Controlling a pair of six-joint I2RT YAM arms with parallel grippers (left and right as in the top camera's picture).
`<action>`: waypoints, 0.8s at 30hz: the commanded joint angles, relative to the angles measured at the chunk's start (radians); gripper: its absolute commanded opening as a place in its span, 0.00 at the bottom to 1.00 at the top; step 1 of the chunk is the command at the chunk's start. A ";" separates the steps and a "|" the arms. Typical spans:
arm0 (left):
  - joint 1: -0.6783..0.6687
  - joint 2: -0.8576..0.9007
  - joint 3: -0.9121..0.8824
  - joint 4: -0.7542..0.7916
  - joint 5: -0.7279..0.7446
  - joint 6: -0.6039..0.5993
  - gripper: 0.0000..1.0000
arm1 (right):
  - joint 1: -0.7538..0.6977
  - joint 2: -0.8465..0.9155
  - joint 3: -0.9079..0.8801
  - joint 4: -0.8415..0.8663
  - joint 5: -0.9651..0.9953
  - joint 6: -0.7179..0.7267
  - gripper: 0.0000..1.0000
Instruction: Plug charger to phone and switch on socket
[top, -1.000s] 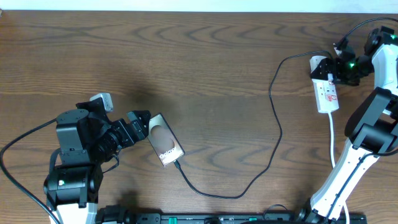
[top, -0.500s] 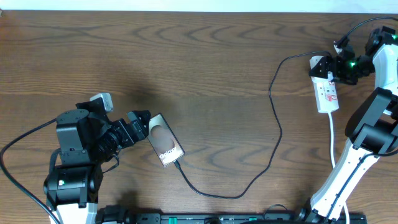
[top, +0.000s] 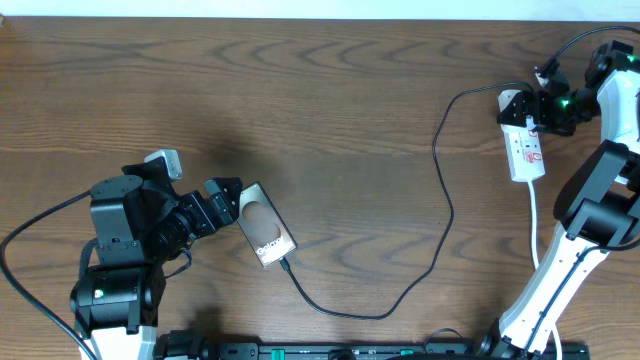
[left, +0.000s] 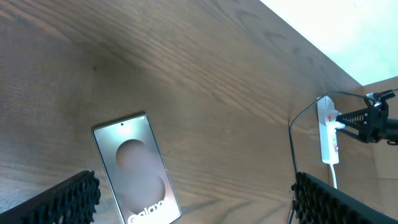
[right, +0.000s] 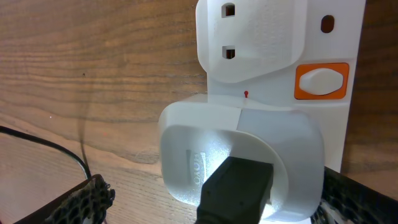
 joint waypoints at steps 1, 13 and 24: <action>0.000 -0.001 0.004 -0.002 0.006 0.021 0.98 | 0.012 0.007 -0.003 0.002 0.039 0.032 0.95; 0.000 -0.001 0.004 -0.002 0.006 0.021 0.98 | 0.012 0.007 0.001 0.006 0.049 0.040 0.96; 0.000 -0.001 0.004 -0.002 0.006 0.021 0.98 | 0.012 0.007 0.001 -0.038 0.012 0.040 0.96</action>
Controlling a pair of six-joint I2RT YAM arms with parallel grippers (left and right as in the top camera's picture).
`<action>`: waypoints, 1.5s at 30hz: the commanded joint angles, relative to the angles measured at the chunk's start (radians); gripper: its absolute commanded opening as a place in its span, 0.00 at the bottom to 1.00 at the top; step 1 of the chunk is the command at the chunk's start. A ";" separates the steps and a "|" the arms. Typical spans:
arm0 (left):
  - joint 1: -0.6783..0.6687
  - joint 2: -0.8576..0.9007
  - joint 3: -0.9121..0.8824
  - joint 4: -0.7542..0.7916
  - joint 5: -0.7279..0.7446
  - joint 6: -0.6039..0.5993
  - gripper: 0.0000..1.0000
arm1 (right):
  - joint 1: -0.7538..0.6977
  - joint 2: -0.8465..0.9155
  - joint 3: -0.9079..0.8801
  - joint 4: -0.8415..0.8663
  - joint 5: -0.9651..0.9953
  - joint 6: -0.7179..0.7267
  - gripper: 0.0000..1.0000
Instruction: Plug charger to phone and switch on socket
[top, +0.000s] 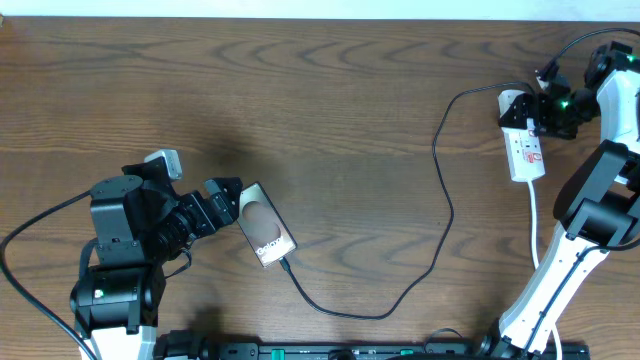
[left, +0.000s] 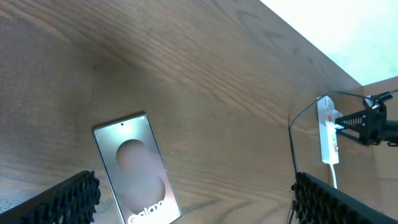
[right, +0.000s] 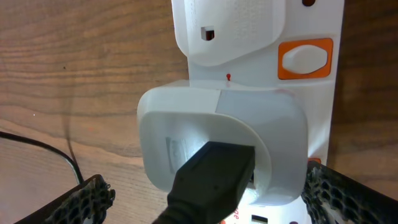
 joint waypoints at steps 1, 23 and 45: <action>0.000 -0.001 0.004 -0.003 0.006 0.021 0.98 | 0.011 0.006 0.000 -0.011 -0.038 0.016 0.96; 0.000 -0.001 0.004 -0.003 0.006 0.021 0.98 | 0.017 0.006 0.000 -0.042 -0.154 0.013 0.97; 0.000 -0.001 0.004 -0.011 0.006 0.025 0.98 | 0.066 0.007 -0.051 -0.011 -0.158 0.013 0.95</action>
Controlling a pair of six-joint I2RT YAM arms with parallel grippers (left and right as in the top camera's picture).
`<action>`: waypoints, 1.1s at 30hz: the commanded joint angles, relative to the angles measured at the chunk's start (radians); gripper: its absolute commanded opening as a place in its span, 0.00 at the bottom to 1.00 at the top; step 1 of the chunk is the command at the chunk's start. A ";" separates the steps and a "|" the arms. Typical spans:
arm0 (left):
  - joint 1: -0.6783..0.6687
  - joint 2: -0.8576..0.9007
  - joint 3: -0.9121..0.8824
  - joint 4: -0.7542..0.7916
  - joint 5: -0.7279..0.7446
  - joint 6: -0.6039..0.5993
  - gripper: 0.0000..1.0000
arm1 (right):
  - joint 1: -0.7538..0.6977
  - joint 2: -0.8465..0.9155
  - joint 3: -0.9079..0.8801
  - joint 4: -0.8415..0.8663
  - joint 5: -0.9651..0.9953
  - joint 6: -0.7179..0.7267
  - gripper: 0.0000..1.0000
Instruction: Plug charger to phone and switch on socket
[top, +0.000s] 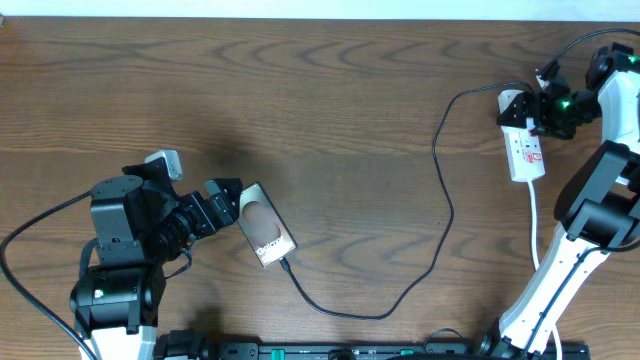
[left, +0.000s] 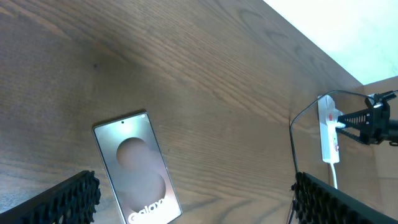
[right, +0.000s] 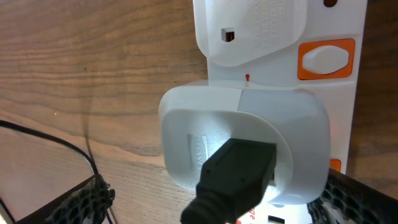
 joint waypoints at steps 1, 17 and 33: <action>0.000 -0.001 0.004 -0.003 0.006 0.024 0.98 | 0.067 0.016 -0.037 -0.010 -0.106 0.011 0.93; 0.000 -0.001 0.004 0.008 0.006 0.024 0.98 | -0.007 -0.196 0.132 -0.115 0.129 0.153 0.91; 0.000 -0.001 0.004 0.004 0.006 0.024 0.98 | -0.004 -0.742 0.140 -0.312 0.140 0.190 0.99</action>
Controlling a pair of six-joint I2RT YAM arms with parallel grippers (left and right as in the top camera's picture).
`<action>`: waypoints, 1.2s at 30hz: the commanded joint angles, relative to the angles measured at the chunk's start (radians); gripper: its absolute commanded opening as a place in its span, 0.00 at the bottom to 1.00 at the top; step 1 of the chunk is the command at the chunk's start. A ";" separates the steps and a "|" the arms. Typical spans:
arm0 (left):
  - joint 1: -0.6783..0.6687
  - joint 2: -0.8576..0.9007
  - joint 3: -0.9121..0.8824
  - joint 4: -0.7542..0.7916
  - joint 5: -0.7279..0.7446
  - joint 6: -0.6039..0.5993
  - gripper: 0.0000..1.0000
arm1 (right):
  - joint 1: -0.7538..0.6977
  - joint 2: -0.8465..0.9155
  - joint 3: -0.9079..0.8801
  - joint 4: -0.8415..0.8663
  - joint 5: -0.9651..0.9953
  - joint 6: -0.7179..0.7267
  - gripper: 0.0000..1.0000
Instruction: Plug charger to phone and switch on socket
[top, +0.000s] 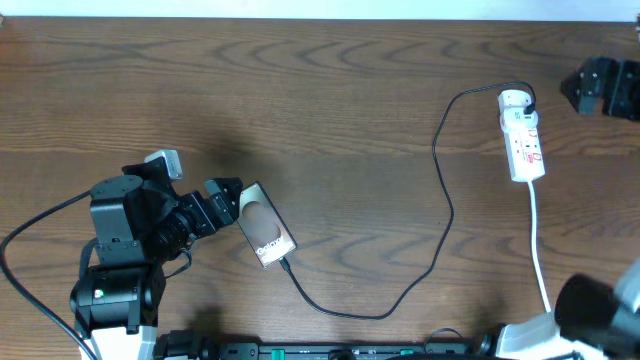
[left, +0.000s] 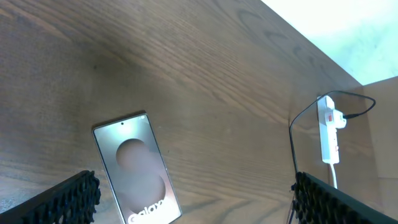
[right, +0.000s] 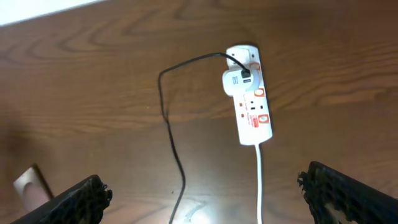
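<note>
The phone (top: 266, 237) lies screen up at the left of the table, and it also shows in the left wrist view (left: 137, 171). A black cable (top: 440, 200) runs from its lower end to a white charger (right: 236, 81) seated in the white power strip (top: 524, 145). My left gripper (top: 218, 205) stands open just left of the phone, which lies between its fingertips (left: 68, 196). Raised off the strip's far right, my right gripper (top: 585, 88) is open and holds nothing. The strip's orange switches (right: 263, 118) are too small to read.
The strip's white lead (top: 538, 240) runs down to the table's front edge. The black cable loops across the middle of the table (right: 171, 137). The table's far edge (left: 311, 43) meets a pale wall.
My right gripper was close over the charger on the power strip. Now it is high and off to the right, with the whole strip in its view. Left arm and phone are unchanged.
At all three earlier moments my right gripper was open at the strip's far end, close over the charger and the orange switch, in slightly different positions. Now it is clear of the strip. The cable stayed in the phone and the left gripper stayed open beside it.
</note>
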 joint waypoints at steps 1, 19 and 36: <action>0.000 -0.001 0.004 -0.001 0.006 0.024 0.98 | -0.002 -0.050 0.001 -0.008 0.005 0.025 0.99; 0.000 -0.001 0.004 -0.001 0.006 0.024 0.98 | -0.002 -0.157 0.000 -0.008 0.004 0.025 0.99; 0.000 -0.005 0.004 -0.060 0.005 0.025 0.98 | -0.002 -0.157 0.000 -0.008 0.004 0.025 0.99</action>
